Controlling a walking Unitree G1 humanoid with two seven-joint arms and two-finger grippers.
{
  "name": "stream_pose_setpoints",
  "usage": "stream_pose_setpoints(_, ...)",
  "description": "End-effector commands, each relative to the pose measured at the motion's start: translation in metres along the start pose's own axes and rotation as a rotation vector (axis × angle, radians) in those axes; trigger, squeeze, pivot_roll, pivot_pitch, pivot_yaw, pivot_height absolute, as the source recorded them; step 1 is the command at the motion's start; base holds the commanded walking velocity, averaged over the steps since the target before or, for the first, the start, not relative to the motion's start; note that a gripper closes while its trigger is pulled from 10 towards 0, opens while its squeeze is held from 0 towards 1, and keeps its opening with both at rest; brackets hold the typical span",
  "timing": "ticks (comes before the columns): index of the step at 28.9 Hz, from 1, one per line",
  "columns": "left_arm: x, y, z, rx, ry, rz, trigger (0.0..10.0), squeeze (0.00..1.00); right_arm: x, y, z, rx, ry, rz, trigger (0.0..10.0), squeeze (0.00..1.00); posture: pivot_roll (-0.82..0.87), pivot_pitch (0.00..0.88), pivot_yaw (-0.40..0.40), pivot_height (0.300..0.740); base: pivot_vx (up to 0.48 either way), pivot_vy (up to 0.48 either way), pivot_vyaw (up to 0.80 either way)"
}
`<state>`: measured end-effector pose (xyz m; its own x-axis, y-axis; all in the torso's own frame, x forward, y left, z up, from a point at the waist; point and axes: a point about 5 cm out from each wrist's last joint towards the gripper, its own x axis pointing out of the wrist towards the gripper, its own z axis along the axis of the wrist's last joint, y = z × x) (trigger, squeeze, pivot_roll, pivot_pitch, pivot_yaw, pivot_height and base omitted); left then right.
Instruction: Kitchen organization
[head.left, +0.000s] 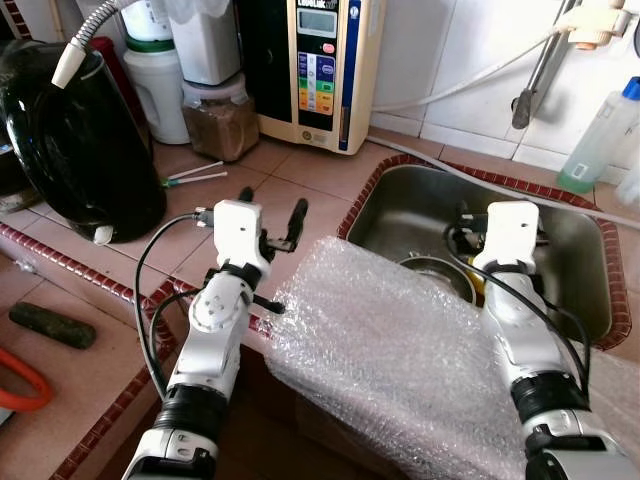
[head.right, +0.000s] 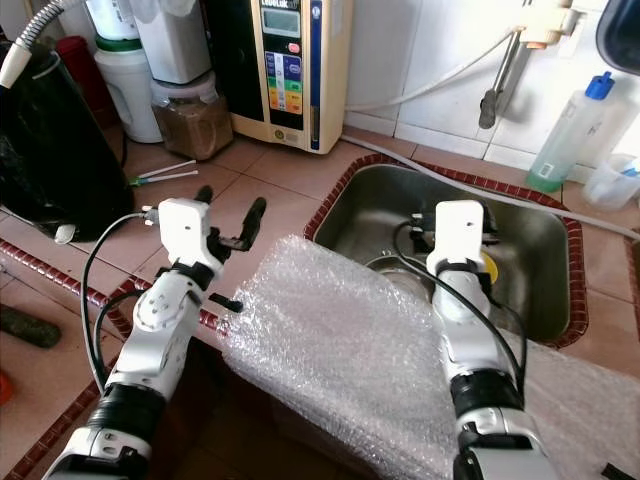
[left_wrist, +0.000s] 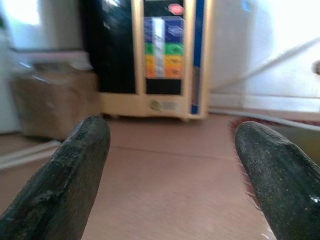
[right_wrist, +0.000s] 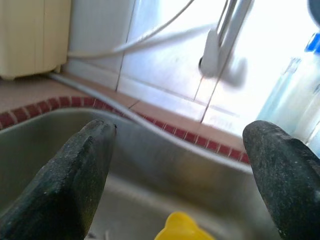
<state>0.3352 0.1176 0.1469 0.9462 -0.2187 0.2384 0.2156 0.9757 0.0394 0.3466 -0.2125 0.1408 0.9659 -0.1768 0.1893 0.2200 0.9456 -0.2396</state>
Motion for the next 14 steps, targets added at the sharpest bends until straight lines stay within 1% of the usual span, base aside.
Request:
stream_pose_setpoints(1,0.001,0.009,0.005,0.05,0.009,0.079,10.0,1.0,-0.002,-0.002,0.008,-0.009,-0.041,0.007,10.0,1.0,0.0,0.0,0.02,0.74,0.0,0.0,0.0)
stream_pose_setpoints(2,-0.001,0.013,0.003,0.023,0.048,0.099,10.0,0.0,-0.008,-0.003,0.008,-0.007,-0.05,0.009,10.0,1.0,0.01,0.0,0.02,0.74,0.0,0.0,0.0)
stream_pose_setpoints(3,-0.004,0.016,0.004,0.018,0.055,0.114,10.0,0.0,-0.014,-0.003,0.007,-0.001,-0.054,0.009,10.0,1.0,0.0,0.0,0.02,0.74,0.0,0.0,0.0)
stream_pose_setpoints(4,-0.005,0.016,0.004,0.019,0.057,0.118,10.0,0.0,-0.016,-0.004,0.007,0.003,-0.056,0.009,10.0,1.0,0.0,0.0,0.02,0.74,0.0,0.0,0.0)
stream_pose_setpoints(5,-0.007,0.016,0.002,-0.013,0.079,0.108,10.0,0.0,-0.019,-0.004,0.007,0.015,-0.056,0.013,10.0,1.0,0.0,0.0,0.021,0.74,0.0,0.0,0.0)
stream_pose_setpoints(6,-0.008,0.016,0.002,-0.021,0.084,0.105,10.0,0.0,-0.02,-0.004,0.007,0.018,-0.056,0.015,10.0,1.0,0.0,0.0,0.021,0.74,0.0,0.0,0.0)
stream_pose_setpoints(7,-0.011,0.017,0.002,-0.017,0.089,0.116,10.0,0.0,-0.023,-0.006,0.006,0.019,-0.052,0.005,10.0,1.0,0.0,0.0,0.022,0.74,0.0,0.0,0.0)
stream_pose_setpoints(8,-0.011,0.018,0.002,-0.014,0.09,0.12,10.0,0.0,-0.024,-0.006,0.006,0.019,-0.05,0.002,10.0,0.94,0.0,0.0,0.022,0.74,0.0,0.0,0.0)
stream_pose_setpoints(9,-0.013,0.016,0.001,-0.034,0.103,0.102,10.0,0.0,-0.026,-0.007,0.007,0.018,-0.052,0.001,10.0,0.77,0.0,0.0,0.022,0.74,0.0,0.0,0.0)
stream_pose_setpoints(10,-0.014,0.015,0.0,-0.05,0.113,0.089,10.0,0.0,-0.027,-0.007,0.007,0.016,-0.053,0.001,10.0,0.77,0.0,0.0,0.022,0.74,0.0,0.0,0.0)
stream_pose_setpoints(12,-0.016,0.013,-0.002,-0.067,0.127,0.083,10.0,0.0,-0.03,-0.008,0.006,0.025,-0.024,0.004,10.0,0.13,0.0,0.0,0.021,0.74,0.0,0.0,0.0)
stream_pose_setpoints(13,-0.016,0.011,-0.003,-0.088,0.138,0.07,10.0,0.0,-0.031,-0.007,0.004,0.037,0.001,0.007,10.0,0.0,0.0,0.0,0.02,0.74,0.0,0.0,0.0)
stream_pose_setpoints(14,-0.016,0.011,-0.003,-0.088,0.138,0.07,10.0,0.0,-0.031,-0.007,0.004,0.037,0.001,0.007,10.0,0.0,0.0,0.0,0.02,0.74,0.0,0.0,0.0)
